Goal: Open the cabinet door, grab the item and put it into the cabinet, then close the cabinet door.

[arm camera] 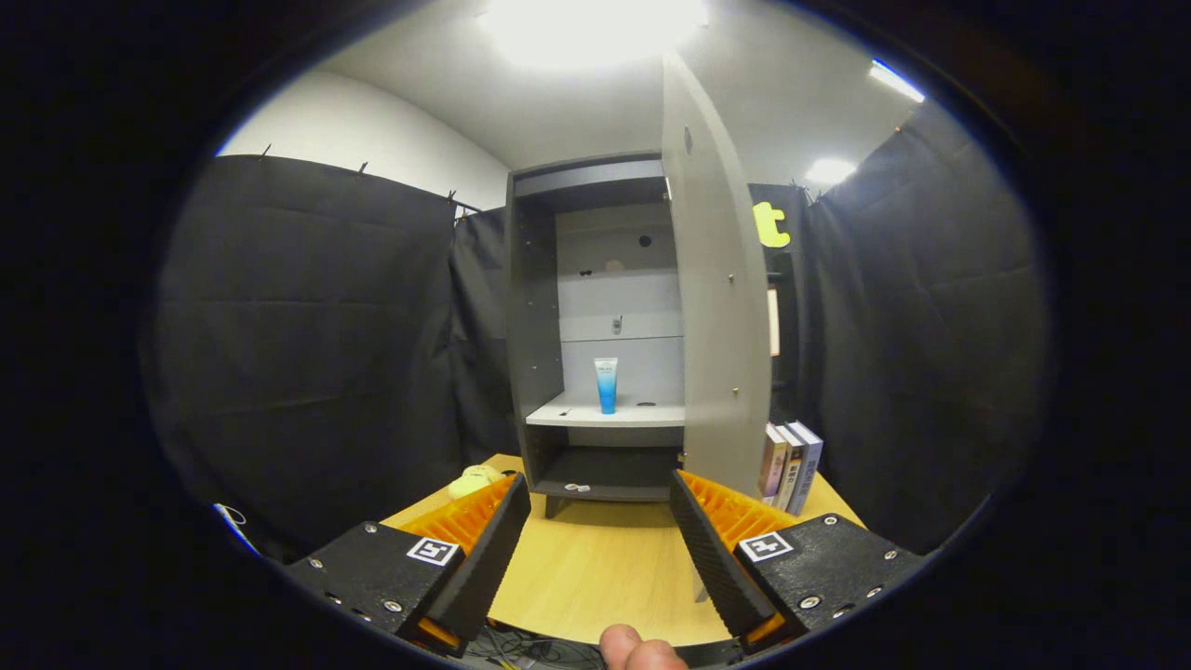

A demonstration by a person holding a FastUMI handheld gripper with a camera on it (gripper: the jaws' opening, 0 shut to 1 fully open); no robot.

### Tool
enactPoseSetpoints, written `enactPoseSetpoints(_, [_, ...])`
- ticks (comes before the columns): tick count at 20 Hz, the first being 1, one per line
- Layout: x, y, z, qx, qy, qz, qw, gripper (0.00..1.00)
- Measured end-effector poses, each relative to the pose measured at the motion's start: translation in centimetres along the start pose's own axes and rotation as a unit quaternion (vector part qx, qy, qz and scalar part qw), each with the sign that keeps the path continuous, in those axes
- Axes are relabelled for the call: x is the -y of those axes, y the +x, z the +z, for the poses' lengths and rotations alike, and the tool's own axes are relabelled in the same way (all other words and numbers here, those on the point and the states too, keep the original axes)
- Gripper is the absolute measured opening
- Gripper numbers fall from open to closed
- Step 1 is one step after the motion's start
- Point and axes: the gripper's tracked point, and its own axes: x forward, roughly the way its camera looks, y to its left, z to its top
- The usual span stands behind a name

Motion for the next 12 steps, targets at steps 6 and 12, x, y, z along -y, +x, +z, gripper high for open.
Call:
enactPoseSetpoints(6, [11.0,0.2,2.5,0.009,0.015,-0.048,0.999,0.93])
enactPoseSetpoints(12, [20.6,4.5,4.0,0.001,0.011,-0.1,0.995,0.93])
